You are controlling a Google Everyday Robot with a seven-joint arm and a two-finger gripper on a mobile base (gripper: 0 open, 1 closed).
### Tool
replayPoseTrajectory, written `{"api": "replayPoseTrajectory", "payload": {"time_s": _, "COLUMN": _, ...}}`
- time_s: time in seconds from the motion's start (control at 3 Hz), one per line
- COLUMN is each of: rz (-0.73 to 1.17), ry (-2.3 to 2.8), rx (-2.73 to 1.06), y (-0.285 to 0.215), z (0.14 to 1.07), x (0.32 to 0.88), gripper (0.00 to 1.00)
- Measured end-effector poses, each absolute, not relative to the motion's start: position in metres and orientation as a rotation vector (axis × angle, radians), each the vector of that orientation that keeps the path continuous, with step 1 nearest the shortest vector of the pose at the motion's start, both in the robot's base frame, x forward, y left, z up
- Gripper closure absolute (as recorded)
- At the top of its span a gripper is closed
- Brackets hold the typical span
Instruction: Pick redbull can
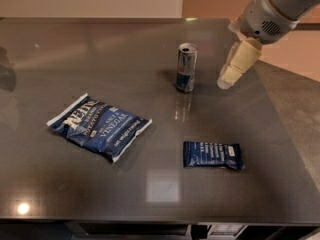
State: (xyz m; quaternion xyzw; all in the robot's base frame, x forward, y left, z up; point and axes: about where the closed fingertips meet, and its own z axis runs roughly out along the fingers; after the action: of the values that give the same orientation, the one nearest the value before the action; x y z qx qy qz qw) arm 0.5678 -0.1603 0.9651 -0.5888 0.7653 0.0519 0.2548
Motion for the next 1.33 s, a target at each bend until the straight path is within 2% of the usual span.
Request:
{"api": "replayPoseTrajectory", "payload": {"time_s": 0.67, "rz": 0.298, "ry": 2.058, "rx": -1.49, "y": -0.12, "z": 0.953, "x": 0.633, "gripper": 0.0}}
{"api": "replayPoseTrajectory", "payload": {"time_s": 1.33, "rz": 0.387, "ry": 2.117, "rx": -1.431, "y": -0.1, "z": 0.93, "x": 0.667, "gripper": 0.0}}
